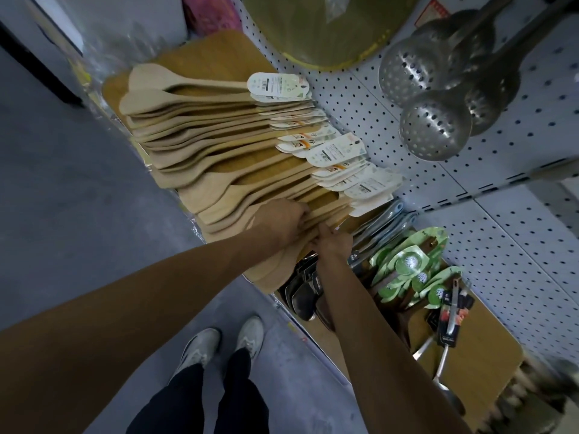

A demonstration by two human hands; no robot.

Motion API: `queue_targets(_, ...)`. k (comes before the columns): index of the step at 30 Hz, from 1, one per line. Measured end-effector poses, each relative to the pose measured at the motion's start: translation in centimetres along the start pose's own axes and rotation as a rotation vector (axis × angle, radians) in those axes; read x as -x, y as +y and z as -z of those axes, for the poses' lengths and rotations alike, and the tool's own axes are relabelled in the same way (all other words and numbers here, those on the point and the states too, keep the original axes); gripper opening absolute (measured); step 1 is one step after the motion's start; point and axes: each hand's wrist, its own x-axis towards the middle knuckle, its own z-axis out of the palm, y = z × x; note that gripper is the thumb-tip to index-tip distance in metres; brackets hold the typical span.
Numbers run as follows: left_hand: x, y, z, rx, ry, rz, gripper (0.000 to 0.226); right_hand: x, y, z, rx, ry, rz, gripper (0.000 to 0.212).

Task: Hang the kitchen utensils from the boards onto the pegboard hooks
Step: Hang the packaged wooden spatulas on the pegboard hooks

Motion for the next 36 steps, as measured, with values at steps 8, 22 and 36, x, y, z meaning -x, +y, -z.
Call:
queue_targets(8, 0.7, 2.5, 2.7, 0.343, -0.093, 0.050, 0.021, 2.8, -1.0, 4.2, 0.062, 0.110, 0.002, 0.039)
queue_targets(22, 11.6, 6.4, 8.3, 0.763, -0.227, 0.193, 0.040, 18.3, -2.4, 14.2, -0.305, -0.051, 0.136, 0.006)
queue_targets(36, 24.6, 22.8, 13.2, 0.669, -0.551, -0.097, 0.024, 34.1, -0.2, 30.5, -0.454, 0.101, 0.181, 0.017)
